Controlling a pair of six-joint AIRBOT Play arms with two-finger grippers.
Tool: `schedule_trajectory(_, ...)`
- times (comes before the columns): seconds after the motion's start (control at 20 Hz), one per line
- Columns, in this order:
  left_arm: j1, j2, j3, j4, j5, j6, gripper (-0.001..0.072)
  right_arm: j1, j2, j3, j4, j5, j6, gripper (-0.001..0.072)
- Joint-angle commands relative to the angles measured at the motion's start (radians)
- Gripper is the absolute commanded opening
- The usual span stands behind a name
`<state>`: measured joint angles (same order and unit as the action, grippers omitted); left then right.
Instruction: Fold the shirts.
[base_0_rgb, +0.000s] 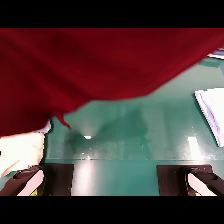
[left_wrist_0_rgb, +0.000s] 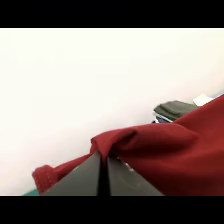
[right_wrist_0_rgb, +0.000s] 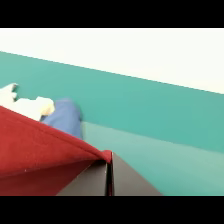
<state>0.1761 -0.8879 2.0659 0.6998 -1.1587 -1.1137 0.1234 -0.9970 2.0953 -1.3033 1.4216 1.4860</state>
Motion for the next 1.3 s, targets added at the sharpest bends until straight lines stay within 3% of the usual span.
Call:
schedule_trajectory(0.0, 0.001, -0.017, -0.113, 0.01, -0.041, -0.034, 0.0022, 0.0, -0.067, 0.003, -0.054, 0.119, 0.018, 0.0019)
schedule_trajectory(0.15, -0.021, -0.091, -0.31, 0.049, -0.141, -0.052, 0.0022, 0.0, -0.251, -0.018, -0.054, 0.292, 0.015, 0.0019)
schedule_trajectory(0.35, -0.123, -0.25, -0.587, 0.194, -0.165, -0.064, 0.0022, 0.0, -0.456, -0.213, -0.053, 0.296, -0.025, 0.0019)
schedule_trajectory(0.5, -0.158, -0.426, -0.69, 0.22, -0.036, -0.056, 0.0023, -0.001, -0.572, -0.304, -0.055, 0.15, -0.032, 0.0019)
schedule_trajectory(0.8, -0.158, -0.663, -0.689, 0.077, 0.211, -0.004, 0.0023, -0.001, -0.686, -0.314, -0.052, -0.164, -0.028, 0.0021)
schedule_trajectory(0.85, -0.158, -0.672, -0.688, 0.079, 0.233, -0.004, 0.0046, -0.001, -0.689, -0.314, -0.051, -0.198, -0.027, 0.0021)
schedule_trajectory(0.9, -0.156, -0.674, -0.688, 0.08, 0.245, -0.005, 0.0315, -0.001, -0.69, -0.314, -0.05, -0.224, -0.027, 0.0025)
schedule_trajectory(0.95, -0.152, -0.674, -0.682, 0.083, 0.24, -0.008, 0.0505, -0.001, -0.689, -0.313, -0.049, -0.231, -0.027, 0.0122)
schedule_trajectory(1.0, -0.141, -0.673, -0.67, 0.086, 0.224, -0.013, 0.0517, -0.001, -0.689, -0.308, -0.052, -0.224, -0.027, 0.0376)
schedule_trajectory(1.05, -0.121, -0.673, -0.65, 0.086, 0.186, -0.014, 0.0516, -0.003, -0.689, -0.299, -0.051, -0.196, -0.027, 0.042)
schedule_trajectory(1.25, 0.029, -0.624, -0.593, 0.092, -0.115, -0.034, 0.0516, -0.031, -0.618, -0.335, -0.023, -0.006, -0.04, 0.0414)
